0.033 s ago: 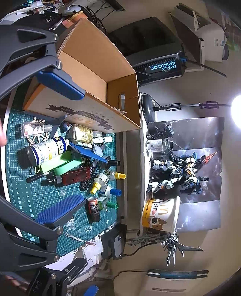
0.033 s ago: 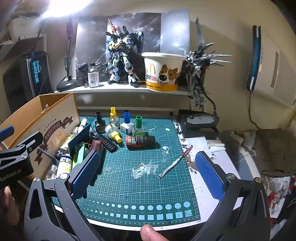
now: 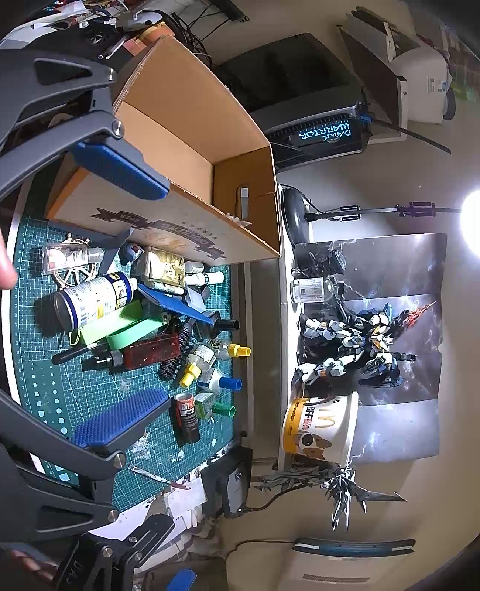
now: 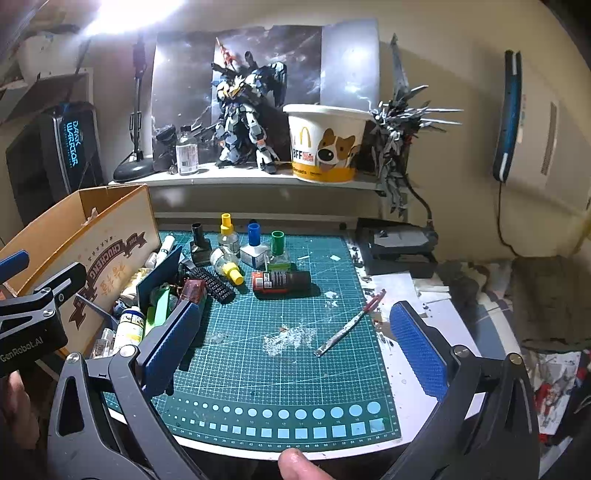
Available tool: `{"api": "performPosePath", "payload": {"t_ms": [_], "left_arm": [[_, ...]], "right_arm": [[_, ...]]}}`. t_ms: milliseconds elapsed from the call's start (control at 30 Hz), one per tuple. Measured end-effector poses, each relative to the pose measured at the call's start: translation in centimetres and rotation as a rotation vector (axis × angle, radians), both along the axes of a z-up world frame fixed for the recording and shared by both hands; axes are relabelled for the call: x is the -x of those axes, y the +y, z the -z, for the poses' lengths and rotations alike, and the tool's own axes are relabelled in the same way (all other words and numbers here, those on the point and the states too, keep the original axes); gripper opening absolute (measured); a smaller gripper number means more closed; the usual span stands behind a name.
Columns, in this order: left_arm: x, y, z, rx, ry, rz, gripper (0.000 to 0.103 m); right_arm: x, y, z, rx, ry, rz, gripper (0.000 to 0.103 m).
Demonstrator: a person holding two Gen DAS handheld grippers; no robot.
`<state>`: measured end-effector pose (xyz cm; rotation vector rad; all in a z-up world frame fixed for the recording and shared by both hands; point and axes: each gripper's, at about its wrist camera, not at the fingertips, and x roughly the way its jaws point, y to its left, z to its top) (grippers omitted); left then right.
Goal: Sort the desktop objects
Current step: 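Move both grippers toward the bottles on the cutting mat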
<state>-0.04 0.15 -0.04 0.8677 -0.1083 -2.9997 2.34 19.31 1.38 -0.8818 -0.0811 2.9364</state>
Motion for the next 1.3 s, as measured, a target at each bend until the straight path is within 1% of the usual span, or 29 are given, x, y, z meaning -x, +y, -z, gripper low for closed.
{"api": "performPosePath", "payload": {"t_ms": [200, 300, 433, 500, 733, 833, 900, 967, 1033, 1133, 1233, 1300], "left_arm": [[0.1, 0.6, 0.2, 0.0, -0.003, 0.007, 0.103], [0.2, 0.9, 0.3, 0.0, -0.004, 0.01, 0.103], [0.3, 1.3, 0.4, -0.001, -0.006, 0.015, 0.103], [0.4, 1.5, 0.4, -0.001, -0.007, 0.017, 0.103], [1.0, 0.9, 0.8, -0.066, -0.023, 0.054, 0.103], [1.3, 0.7, 1.0, -0.095, -0.03, 0.07, 0.103], [1.7, 0.5, 1.3, -0.116, -0.047, 0.075, 0.103], [2.4, 0.4, 1.9, -0.138, -0.069, 0.095, 0.103], [2.6, 0.7, 2.2, -0.142, -0.069, 0.116, 0.103], [2.7, 1.2, 2.4, -0.143, -0.056, 0.169, 0.103], [2.7, 1.8, 2.4, -0.145, -0.015, 0.244, 0.103], [3.0, 2.5, 2.3, -0.122, 0.005, 0.285, 0.103]], "right_arm": [[-0.1, -0.8, -0.5, -0.011, 0.015, -0.028, 0.103], [-0.1, -0.6, -0.8, 0.017, 0.015, -0.046, 0.103], [0.9, -1.4, -0.7, -0.043, -0.007, -0.013, 0.103], [1.1, -1.4, -0.8, -0.039, -0.005, -0.006, 0.103], [1.4, -0.6, -1.1, -0.024, 0.003, 0.009, 0.103], [1.3, 0.2, -1.2, -0.009, 0.027, -0.011, 0.103], [1.4, 1.4, -1.3, 0.022, 0.052, -0.047, 0.103], [2.0, 3.0, -1.3, 0.086, 0.069, -0.098, 0.103], [3.1, 4.5, -1.2, 0.158, 0.063, -0.133, 0.102], [5.0, 6.2, -0.4, 0.233, 0.041, -0.161, 0.1], [7.3, 7.2, 0.3, 0.235, 0.029, -0.19, 0.099], [8.5, 7.5, 1.0, 0.219, 0.04, -0.202, 0.097]]}}
